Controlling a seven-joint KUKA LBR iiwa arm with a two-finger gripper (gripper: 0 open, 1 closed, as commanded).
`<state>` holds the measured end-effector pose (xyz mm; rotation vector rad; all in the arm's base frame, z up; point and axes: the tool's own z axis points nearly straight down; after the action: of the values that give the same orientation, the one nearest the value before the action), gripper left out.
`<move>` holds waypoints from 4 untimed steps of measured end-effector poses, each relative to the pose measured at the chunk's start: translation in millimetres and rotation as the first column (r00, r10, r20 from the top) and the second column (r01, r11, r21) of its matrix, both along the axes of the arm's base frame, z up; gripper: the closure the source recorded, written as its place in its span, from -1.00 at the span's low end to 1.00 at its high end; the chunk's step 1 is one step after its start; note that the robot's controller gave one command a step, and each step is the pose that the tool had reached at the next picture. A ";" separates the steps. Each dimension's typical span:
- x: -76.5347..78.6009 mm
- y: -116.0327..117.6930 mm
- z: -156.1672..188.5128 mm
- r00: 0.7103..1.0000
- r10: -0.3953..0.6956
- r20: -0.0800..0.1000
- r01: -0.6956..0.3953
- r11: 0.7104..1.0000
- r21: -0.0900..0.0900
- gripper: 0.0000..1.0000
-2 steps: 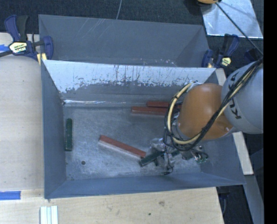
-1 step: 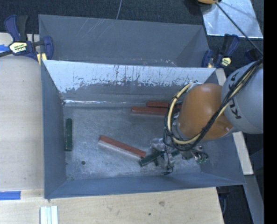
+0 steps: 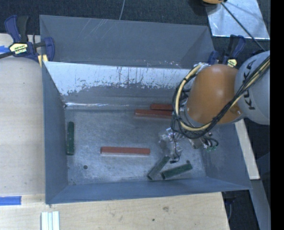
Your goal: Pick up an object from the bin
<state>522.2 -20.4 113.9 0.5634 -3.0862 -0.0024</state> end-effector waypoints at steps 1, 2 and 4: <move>-18.8 98.7 -44.0 0.983 -0.184 0.005 0.184 0.983 0.001 -1.00; -18.0 97.7 -43.5 0.983 -0.185 0.007 0.185 0.983 0.001 -1.00; 14.4 159.0 -39.9 0.989 -0.145 0.009 0.145 0.989 0.001 1.00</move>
Offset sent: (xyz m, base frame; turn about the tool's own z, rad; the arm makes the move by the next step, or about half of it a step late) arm 0.0000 0.0000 0.0000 0.0000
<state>536.7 138.6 74.0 0.3387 -3.1281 -0.0015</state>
